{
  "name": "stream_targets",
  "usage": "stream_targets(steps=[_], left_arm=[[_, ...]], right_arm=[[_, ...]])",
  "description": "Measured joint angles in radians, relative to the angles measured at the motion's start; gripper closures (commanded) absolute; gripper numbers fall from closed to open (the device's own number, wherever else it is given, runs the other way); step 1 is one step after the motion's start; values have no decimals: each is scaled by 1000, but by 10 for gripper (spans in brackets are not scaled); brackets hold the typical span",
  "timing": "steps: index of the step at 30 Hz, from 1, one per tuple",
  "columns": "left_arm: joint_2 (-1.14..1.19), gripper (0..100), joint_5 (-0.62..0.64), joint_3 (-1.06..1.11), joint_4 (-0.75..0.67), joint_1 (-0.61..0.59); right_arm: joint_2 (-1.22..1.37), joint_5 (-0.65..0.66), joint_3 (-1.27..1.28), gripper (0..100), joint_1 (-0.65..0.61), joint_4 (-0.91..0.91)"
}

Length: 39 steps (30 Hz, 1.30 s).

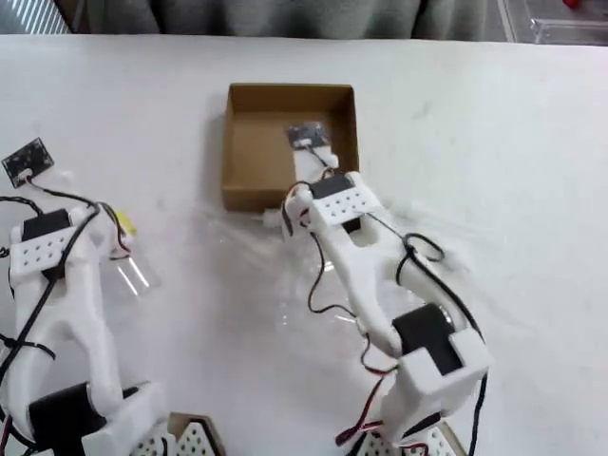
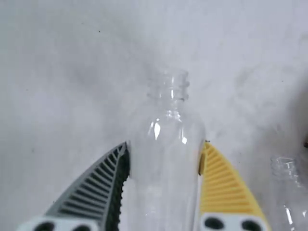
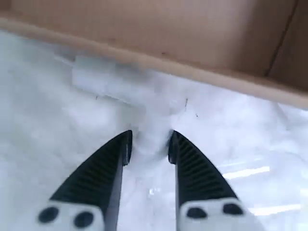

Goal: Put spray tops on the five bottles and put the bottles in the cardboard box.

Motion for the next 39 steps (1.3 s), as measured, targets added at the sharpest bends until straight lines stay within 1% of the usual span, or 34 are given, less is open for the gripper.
stream_targets(steps=[5,8,12,14,17,20,23,26,29,32,35,37,39], left_arm=[[0,931,0,-3,5,0],[-34,931,0,-44,69,0],[-137,934,0,-138,180,12],[-204,935,-5,-178,221,41],[-322,933,-83,-212,256,92],[-450,935,-181,-212,259,184],[-571,935,-212,-212,261,287],[-667,935,-219,-212,261,381],[-735,933,-222,-212,261,474],[-792,932,-224,-212,264,539],[-875,932,-224,-178,255,583],[-941,932,-224,-107,206,615],[-1022,934,-224,3,121,641]], right_arm=[[-222,78,-84,981,-9,207],[-361,140,-101,981,-2,293],[-540,229,-106,981,17,339],[-629,261,-106,981,17,362],[-760,304,-106,981,15,399],[-893,338,-106,981,20,422],[-1016,364,-106,982,18,416],[-1122,376,-106,982,21,318],[-1198,353,-106,982,74,153],[-1208,262,-107,982,138,-15],[-1208,152,-107,982,193,-141],[-1204,83,-107,982,207,-201],[-1209,38,-107,983,207,-249]])
